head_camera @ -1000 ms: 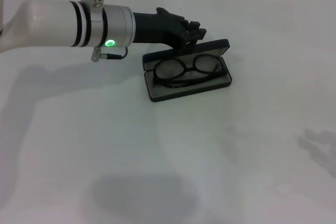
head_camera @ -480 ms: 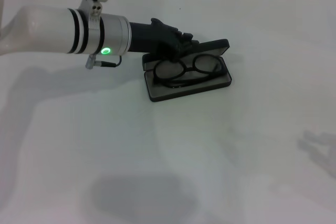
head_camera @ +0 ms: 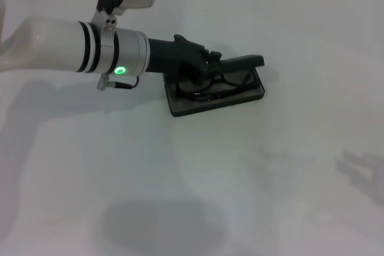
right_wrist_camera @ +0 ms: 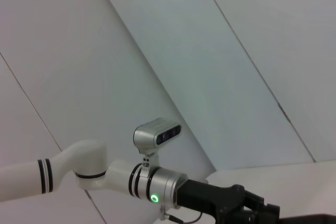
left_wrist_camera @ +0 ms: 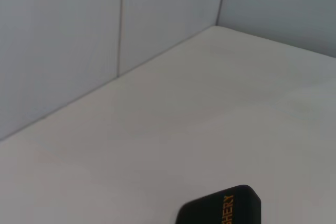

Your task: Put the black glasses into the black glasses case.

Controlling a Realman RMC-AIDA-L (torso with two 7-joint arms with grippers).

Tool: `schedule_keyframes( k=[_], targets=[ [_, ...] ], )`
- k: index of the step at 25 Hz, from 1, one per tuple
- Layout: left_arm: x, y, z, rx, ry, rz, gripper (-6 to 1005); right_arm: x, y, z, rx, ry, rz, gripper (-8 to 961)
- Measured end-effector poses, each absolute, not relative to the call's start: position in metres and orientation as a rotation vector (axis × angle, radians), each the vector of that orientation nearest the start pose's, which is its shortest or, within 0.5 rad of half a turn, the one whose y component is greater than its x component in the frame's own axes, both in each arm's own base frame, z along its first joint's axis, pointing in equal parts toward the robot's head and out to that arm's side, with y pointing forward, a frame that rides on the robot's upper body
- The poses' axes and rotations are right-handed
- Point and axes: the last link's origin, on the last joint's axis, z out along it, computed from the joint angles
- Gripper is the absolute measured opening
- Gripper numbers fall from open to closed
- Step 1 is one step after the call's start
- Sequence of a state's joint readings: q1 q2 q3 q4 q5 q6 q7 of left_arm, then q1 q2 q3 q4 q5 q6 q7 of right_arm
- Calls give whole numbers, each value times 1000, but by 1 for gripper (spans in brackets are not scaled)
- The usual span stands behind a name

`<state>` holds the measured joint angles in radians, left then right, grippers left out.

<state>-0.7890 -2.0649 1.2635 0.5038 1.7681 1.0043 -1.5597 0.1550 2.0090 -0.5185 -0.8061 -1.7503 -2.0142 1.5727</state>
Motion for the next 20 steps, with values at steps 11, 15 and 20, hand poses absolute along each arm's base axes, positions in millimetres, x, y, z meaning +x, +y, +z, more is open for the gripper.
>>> schedule_keyframes(
  k=[11,15,20],
  targets=[
    [-195,370,-85,-2934,-464,-346,234,317,206,91,-2491,900,1158,357],
    [-191,362,-84,-2975,-424,-391,237,316,205,91,-2498,895,1163,369],
    [-179,352,-67,-3000,-362,-546,241,314,204,89,-2533,876,1166,384]
  ],
)
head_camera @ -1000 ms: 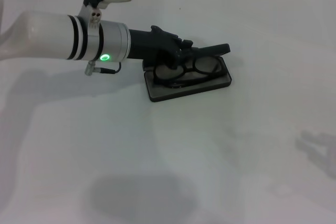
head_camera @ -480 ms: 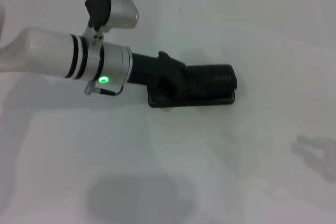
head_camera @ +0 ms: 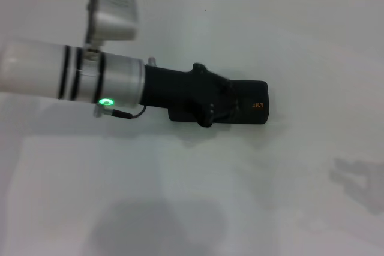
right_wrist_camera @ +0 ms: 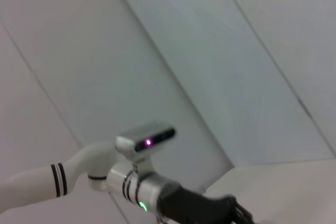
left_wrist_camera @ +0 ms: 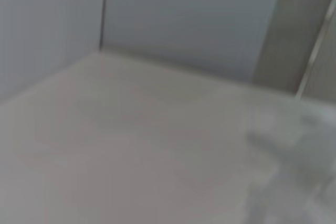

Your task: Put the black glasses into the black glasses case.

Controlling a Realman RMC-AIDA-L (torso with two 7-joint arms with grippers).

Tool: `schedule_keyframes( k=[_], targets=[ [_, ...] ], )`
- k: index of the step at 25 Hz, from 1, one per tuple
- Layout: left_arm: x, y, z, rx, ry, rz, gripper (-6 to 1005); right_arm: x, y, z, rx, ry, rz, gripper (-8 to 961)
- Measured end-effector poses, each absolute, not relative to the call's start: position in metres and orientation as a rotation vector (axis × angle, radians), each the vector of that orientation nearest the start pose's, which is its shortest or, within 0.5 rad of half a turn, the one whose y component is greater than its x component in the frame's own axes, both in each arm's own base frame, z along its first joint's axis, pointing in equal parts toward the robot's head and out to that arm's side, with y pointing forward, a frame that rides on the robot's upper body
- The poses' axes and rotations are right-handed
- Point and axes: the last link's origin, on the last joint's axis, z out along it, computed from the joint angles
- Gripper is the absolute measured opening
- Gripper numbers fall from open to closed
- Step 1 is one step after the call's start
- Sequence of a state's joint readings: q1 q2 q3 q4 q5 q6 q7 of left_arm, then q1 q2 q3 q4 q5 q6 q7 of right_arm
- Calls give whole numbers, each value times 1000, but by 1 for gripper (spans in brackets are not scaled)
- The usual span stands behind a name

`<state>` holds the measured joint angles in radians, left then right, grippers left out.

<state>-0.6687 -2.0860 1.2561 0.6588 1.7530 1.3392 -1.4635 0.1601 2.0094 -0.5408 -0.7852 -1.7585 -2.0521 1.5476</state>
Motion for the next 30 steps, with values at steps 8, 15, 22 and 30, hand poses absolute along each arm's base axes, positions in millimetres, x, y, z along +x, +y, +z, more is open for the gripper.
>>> schedule_keyframes(
  k=[8,15,22,30],
  targets=[
    [-167,294,11,-3058,-143,-1143,246,281,208,76,-2733,476,1278,409],
    [-200,263,36,-2976,-104,-1291,422,234,234,50,-2838,108,1457,430],
    [-221,253,42,-2913,-175,-1267,666,205,265,41,-2869,29,1517,629],
    [-230,251,44,-2881,-214,-1257,743,201,275,31,-2866,64,1477,875]
  ],
)
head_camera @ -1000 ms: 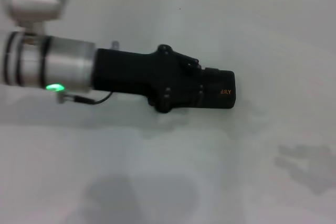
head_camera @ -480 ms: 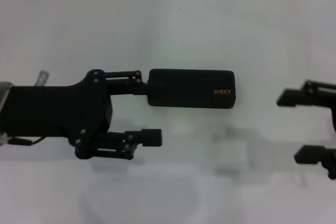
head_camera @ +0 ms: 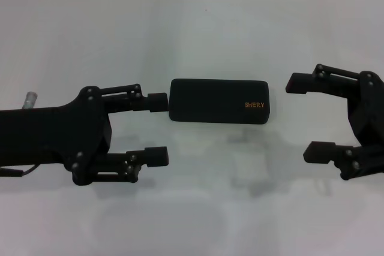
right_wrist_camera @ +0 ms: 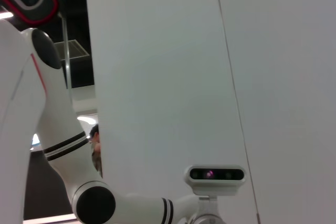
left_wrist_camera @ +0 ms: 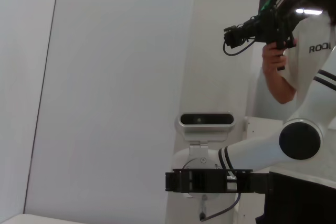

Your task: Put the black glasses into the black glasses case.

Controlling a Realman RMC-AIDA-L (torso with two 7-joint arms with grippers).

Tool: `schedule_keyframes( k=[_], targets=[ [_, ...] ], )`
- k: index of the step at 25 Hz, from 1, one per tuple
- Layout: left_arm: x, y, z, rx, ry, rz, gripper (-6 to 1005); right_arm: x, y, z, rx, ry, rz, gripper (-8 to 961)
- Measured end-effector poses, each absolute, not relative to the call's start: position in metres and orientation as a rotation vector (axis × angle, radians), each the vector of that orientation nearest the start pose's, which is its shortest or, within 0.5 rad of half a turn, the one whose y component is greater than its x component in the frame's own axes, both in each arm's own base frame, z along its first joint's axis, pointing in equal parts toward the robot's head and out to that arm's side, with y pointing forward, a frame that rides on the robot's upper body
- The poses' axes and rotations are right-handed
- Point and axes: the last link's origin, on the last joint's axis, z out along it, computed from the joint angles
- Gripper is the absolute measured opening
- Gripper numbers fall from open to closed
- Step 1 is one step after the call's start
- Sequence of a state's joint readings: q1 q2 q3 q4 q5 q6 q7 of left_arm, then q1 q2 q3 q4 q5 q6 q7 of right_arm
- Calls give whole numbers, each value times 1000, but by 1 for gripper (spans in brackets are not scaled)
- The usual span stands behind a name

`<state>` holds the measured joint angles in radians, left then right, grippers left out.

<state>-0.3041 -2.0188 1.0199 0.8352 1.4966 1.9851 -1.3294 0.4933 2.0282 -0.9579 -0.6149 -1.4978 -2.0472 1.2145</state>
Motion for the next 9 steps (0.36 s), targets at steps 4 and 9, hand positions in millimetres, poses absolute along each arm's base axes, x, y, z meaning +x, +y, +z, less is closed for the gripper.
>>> schedule_keyframes(
  k=[4,9],
  targets=[
    [-232,252,45,-2871,-198,-1243,743,201,276,29,-2859,77,1485,883],
    [-233,252,45,-2873,-206,-1229,743,198,280,27,-2853,81,1479,883]
  ],
)
